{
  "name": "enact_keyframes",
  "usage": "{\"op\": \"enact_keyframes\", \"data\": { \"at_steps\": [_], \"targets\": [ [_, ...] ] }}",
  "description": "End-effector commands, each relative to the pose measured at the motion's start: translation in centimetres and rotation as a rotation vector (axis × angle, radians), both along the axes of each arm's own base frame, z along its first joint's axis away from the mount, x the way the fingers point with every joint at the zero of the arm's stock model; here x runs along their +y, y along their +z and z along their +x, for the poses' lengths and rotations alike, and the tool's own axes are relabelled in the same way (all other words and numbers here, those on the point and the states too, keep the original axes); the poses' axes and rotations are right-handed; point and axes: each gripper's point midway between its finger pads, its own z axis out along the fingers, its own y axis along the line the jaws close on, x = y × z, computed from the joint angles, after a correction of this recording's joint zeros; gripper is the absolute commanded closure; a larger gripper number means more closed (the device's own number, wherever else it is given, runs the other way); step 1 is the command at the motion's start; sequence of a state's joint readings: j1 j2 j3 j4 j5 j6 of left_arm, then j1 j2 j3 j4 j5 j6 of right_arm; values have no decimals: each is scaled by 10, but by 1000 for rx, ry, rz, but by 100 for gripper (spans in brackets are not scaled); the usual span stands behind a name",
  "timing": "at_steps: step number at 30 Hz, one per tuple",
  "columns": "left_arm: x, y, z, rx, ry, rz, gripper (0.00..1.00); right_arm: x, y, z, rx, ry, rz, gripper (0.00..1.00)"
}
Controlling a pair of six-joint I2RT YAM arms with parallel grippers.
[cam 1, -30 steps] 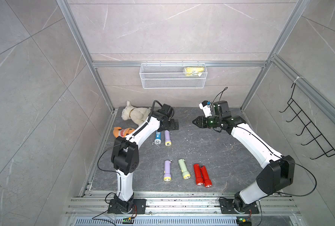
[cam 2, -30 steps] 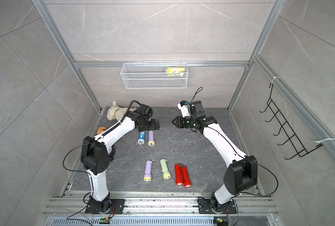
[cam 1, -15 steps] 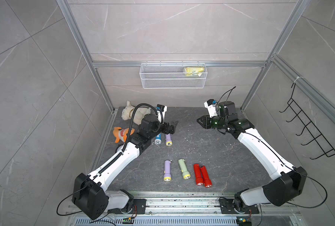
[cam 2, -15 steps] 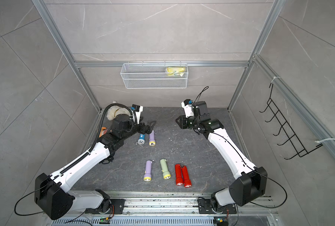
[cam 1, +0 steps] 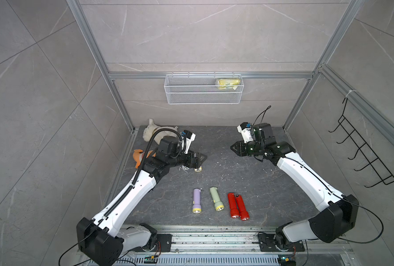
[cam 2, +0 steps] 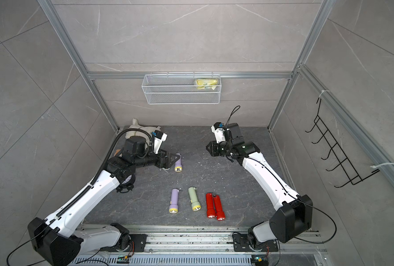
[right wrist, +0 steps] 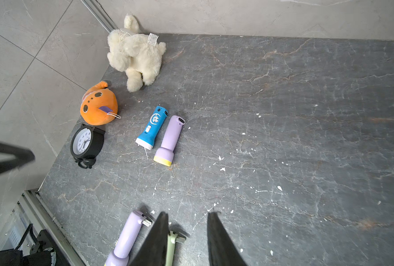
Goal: Close the plug at the bottom of the flashlight
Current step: Place the flashlight at the center of the board, then pick up the flashlight from the center of the board.
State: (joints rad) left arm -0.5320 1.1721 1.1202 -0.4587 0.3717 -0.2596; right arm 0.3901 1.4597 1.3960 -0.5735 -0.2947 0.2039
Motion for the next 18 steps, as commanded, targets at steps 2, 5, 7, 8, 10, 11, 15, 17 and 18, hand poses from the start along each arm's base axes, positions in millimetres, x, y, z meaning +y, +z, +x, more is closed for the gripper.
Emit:
{"op": "enact_keyframes", "data": {
  "at_steps": [2, 5, 7, 8, 10, 11, 15, 17, 18],
  "targets": [
    [17, -43, -57, 208, 49, 62, 20, 5, -4, -7, 8, 37, -17, 68],
    [26, -76, -77, 296, 108, 92, 18, 10, -6, -10, 13, 48, -14, 68],
    [34, -98, -91, 365, 138, 116, 19, 11, -7, -12, 18, 52, -14, 68],
    [37, -106, -96, 389, 147, 128, 19, 12, -7, -13, 18, 55, -15, 68],
    [43, -124, -104, 427, 175, 172, 19, 13, -9, -14, 21, 59, -16, 68],
    [46, -132, -106, 435, 188, 195, 19, 13, -10, -15, 24, 59, -16, 68],
    [49, -161, -106, 461, 214, 307, 18, 15, -13, -17, 35, 67, -18, 68],
    [46, -174, -107, 492, 204, 354, 18, 15, -14, -17, 34, 68, -25, 68],
    [43, -180, -108, 507, 193, 374, 18, 14, -14, -17, 33, 66, -28, 68]
  ]
}}
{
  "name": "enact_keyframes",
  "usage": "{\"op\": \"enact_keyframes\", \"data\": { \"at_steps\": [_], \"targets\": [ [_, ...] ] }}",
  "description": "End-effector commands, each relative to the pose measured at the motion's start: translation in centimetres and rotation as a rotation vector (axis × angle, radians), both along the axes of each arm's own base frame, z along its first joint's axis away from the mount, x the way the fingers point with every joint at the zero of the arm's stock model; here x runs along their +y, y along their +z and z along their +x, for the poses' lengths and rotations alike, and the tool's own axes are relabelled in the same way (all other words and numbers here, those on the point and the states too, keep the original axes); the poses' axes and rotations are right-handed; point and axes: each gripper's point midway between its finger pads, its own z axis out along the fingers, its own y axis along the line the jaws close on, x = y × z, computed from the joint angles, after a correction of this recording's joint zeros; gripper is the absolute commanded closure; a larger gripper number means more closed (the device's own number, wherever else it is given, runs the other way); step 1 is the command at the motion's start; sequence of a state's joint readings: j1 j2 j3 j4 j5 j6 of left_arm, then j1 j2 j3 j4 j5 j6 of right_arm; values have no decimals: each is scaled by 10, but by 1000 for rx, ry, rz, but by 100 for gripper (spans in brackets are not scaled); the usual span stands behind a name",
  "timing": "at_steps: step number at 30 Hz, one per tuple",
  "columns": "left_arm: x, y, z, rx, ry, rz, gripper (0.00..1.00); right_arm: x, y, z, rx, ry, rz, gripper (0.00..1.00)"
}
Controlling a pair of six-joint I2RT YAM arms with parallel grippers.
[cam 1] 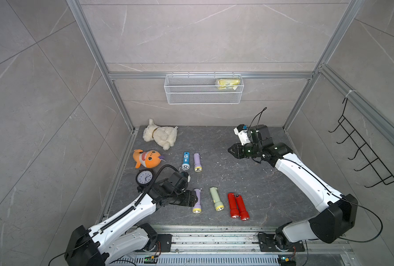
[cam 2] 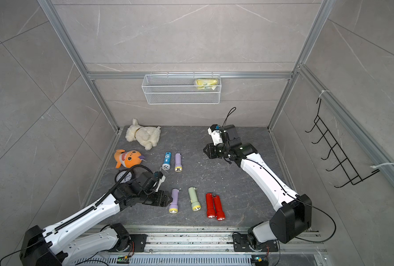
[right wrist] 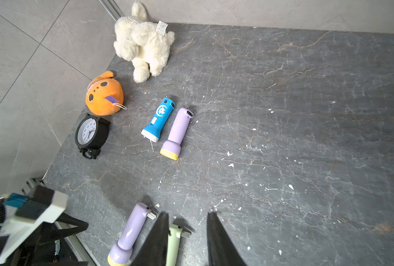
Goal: Close the plug at the bottom of the flashlight
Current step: Pick up the flashlight from the center of the board.
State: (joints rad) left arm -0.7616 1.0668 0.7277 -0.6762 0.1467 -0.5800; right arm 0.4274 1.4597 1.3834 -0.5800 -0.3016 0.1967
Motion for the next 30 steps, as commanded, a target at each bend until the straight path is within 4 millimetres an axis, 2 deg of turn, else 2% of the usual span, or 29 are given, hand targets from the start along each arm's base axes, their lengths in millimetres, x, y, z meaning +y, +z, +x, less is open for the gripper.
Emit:
{"op": "enact_keyframes", "data": {
  "at_steps": [1, 7, 12, 18, 22, 26, 30],
  "targets": [
    [-3, -15, 4, 29, 14, 70, 18, 0, -8, -6, 15, 17, -25, 68],
    [-21, -28, 17, 35, 5, 87, 17, 0, -19, -3, 33, 15, -36, 69],
    [-31, -40, 27, 45, 8, 97, 20, 2, -19, -1, 28, 19, -36, 69],
    [-41, -52, 23, 93, -52, 112, 24, 0, -22, -2, 31, 18, -46, 69],
    [-40, -59, 15, 117, -100, 120, 25, 0, -22, -2, 27, 17, -48, 69],
    [-36, -62, 13, 104, -134, 141, 34, 1, -23, -2, 30, 22, -42, 69],
    [-22, -68, 17, 88, -135, 228, 35, 2, -24, -1, 34, 23, -41, 69]
  ]
}}
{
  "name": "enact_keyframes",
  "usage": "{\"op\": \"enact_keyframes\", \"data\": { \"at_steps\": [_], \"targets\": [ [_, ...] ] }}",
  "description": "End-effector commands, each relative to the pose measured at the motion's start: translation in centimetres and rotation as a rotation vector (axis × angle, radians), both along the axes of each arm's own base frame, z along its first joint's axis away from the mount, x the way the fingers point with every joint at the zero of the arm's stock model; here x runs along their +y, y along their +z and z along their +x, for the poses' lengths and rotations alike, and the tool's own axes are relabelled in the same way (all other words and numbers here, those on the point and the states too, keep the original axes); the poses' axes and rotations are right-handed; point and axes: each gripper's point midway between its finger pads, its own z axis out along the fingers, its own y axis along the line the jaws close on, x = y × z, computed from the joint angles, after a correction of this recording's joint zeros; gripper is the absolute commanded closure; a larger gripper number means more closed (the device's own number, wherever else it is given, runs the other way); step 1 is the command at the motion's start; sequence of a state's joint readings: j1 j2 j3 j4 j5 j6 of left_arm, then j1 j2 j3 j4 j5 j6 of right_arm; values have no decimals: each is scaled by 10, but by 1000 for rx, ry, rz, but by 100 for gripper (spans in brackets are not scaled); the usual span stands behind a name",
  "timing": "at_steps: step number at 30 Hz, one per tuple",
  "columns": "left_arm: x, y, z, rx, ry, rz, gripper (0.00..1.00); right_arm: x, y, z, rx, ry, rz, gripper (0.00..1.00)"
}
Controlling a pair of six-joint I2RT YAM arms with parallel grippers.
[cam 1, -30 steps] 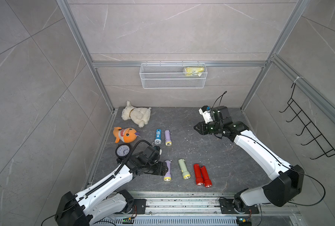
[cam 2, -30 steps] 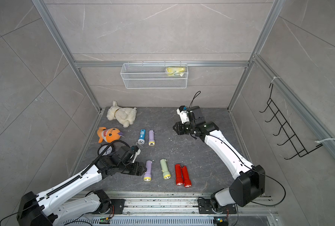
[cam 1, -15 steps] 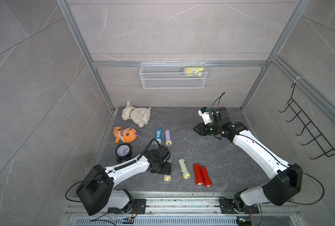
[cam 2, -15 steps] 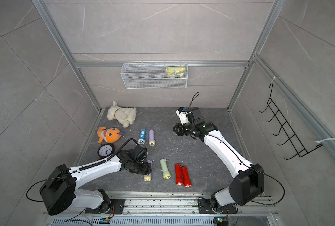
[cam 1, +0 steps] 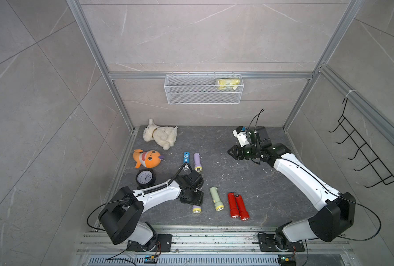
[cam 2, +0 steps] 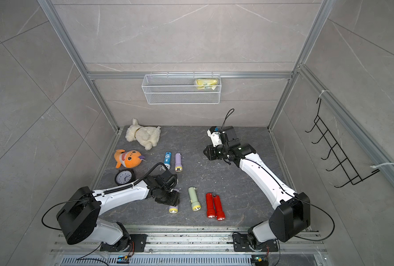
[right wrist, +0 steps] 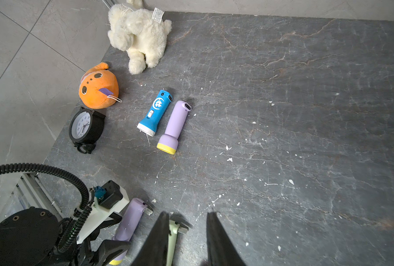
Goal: Close the plug at the bottom of the flashlight
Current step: Pick up the flashlight from the center of the board.
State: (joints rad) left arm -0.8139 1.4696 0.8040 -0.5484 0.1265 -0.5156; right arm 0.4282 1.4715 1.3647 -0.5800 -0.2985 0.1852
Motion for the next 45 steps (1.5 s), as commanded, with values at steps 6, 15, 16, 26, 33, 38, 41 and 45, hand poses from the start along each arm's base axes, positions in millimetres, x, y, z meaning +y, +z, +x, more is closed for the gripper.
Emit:
{"op": "enact_keyframes", "data": {
  "at_steps": [6, 15, 16, 26, 33, 38, 41, 45],
  "targets": [
    [22, -18, 8, -26, 16, 155, 31, 2, -9, -2, 11, 18, -18, 69],
    [17, -35, 13, -25, 52, 143, 53, 2, -12, -2, 17, 18, -26, 69],
    [15, -34, 13, -32, 52, 131, 53, 1, -12, -2, 15, 17, -27, 69],
    [-2, 16, 34, -208, -56, 19, 98, 2, -11, 1, 13, 12, -23, 70],
    [-16, 120, 83, -689, -215, -58, 100, 0, -2, 0, -12, 3, -19, 71],
    [-33, 181, 97, -1056, -387, -136, 100, 0, 1, 3, -19, -8, -14, 71],
    [-36, 185, 102, -1088, -499, -58, 100, 1, 3, 5, -20, -7, -13, 71],
    [-54, 189, 93, -1013, -663, -138, 100, 2, 8, 8, -33, -2, -14, 71]
  ]
}}
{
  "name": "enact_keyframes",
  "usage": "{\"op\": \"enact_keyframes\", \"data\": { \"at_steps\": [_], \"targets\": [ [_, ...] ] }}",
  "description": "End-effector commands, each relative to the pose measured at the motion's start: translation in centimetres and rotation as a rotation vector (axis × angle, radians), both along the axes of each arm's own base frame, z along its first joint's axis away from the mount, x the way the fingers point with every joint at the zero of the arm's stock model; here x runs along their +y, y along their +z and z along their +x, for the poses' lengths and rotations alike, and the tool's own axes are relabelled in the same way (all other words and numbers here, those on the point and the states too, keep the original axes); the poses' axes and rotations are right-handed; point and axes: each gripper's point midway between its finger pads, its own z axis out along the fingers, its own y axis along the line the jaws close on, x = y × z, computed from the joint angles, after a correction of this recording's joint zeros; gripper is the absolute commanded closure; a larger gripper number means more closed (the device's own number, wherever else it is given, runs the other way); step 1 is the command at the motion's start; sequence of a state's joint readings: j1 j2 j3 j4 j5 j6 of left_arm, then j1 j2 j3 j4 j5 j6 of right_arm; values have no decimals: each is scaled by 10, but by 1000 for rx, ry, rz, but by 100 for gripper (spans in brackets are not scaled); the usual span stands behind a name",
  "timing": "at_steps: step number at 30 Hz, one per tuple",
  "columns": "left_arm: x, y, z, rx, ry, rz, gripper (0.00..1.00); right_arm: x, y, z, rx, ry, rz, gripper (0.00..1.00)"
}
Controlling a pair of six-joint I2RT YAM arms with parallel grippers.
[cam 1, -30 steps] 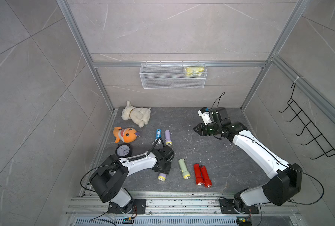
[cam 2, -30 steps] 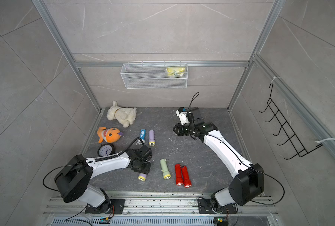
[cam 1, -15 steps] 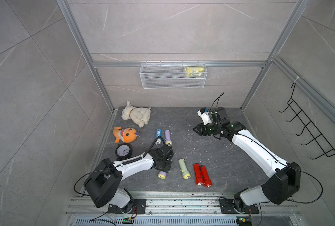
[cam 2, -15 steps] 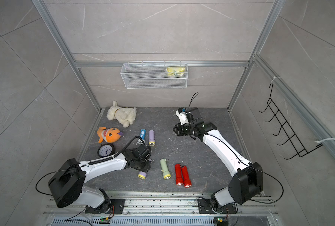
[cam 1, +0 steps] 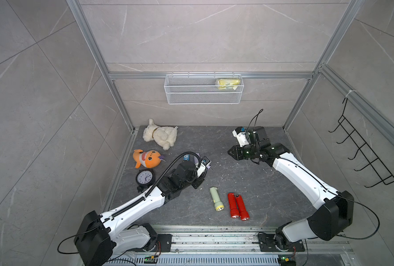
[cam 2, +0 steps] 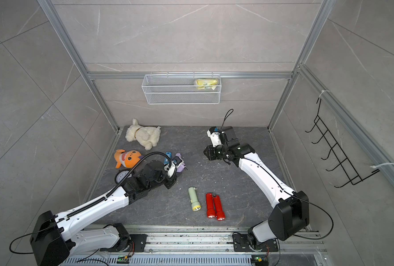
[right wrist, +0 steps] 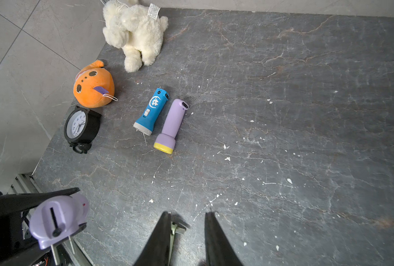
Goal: Close the plug at the bottom of the flashlight
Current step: Pick up the flashlight from the center of the board, then close the plug of the flashlight.
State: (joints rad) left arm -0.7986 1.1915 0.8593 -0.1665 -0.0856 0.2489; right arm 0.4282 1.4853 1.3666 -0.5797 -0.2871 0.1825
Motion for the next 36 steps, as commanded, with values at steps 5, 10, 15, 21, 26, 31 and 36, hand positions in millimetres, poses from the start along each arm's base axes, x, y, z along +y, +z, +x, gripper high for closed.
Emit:
{"op": "enact_keyframes", "data": {
  "at_steps": [5, 10, 15, 21, 26, 31, 36],
  "targets": [
    [-29, 56, -10, 41, -362, -185, 100, 8, 31, -2, -68, 47, 39, 72],
    [-28, 88, -15, 241, -570, -388, 100, 18, 60, -21, -106, 129, 132, 71],
    [-29, 107, -15, 387, -697, -492, 100, 29, 81, -35, -133, 212, 212, 71],
    [-31, 119, -27, 457, -791, -543, 100, 41, 111, -48, -178, 298, 313, 69],
    [-26, 116, -35, 421, -791, -510, 100, 54, 139, -64, -207, 407, 434, 67],
    [-20, 119, -47, 379, -811, -505, 100, 62, 152, -77, -206, 491, 533, 57],
    [-16, 126, -60, 357, -848, -517, 100, 62, 152, -84, -216, 518, 542, 5]
  ]
}}
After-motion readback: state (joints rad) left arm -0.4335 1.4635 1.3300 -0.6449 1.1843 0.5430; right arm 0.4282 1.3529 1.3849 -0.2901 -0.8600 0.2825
